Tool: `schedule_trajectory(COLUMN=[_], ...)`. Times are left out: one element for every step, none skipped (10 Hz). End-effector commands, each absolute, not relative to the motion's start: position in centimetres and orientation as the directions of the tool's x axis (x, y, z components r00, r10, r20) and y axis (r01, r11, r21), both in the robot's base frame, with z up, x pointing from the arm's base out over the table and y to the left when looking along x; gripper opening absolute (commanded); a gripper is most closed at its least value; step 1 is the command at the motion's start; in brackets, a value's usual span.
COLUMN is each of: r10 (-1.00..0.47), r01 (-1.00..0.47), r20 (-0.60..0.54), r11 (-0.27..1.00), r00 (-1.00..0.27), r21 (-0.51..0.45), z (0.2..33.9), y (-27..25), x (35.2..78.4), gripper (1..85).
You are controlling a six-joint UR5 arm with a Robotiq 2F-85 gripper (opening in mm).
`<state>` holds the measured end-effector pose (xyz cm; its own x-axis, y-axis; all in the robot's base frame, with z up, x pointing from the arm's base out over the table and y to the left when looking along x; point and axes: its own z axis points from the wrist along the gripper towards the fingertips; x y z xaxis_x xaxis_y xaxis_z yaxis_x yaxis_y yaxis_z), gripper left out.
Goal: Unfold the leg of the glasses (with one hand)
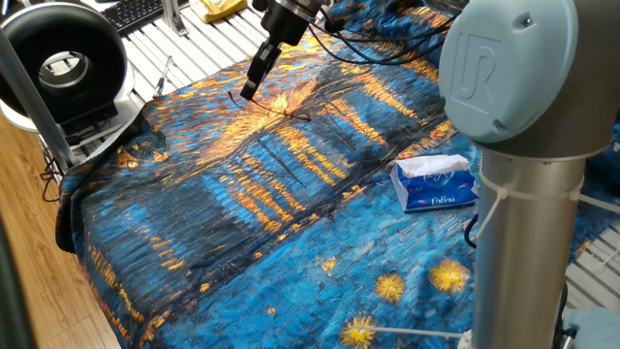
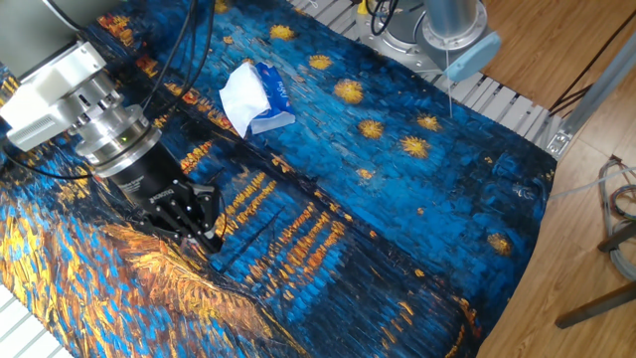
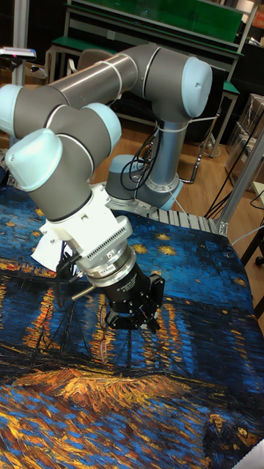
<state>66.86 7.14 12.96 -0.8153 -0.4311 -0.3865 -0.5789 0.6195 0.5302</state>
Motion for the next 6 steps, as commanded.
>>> schedule_trajectory(r10=[-0.424,-0.425,-0.422,-0.423,-0.423,-0.426], r01=[-0.612,-0.618,-0.623,-0.63,-0.635,-0.64], r20=[-0.443,-0.45,-0.46,-0.469,-0.475,-0.481], r11=[0.59,0.585,0.578,0.571,0.566,0.563], r00=[-0.79,-0.785,-0.781,-0.775,-0.771,-0.767], r21=[0.527,0.525,0.527,0.526,0.526,0.523], z=[13.07,13.03,13.04,12.93,12.81,12.63], y=[7.17,7.16,7.23,7.21,7.18,7.05], x=[67.39,67.44,67.5,67.51,67.48,67.42], gripper=[1.0,1.0,1.0,1.0,1.0,1.0])
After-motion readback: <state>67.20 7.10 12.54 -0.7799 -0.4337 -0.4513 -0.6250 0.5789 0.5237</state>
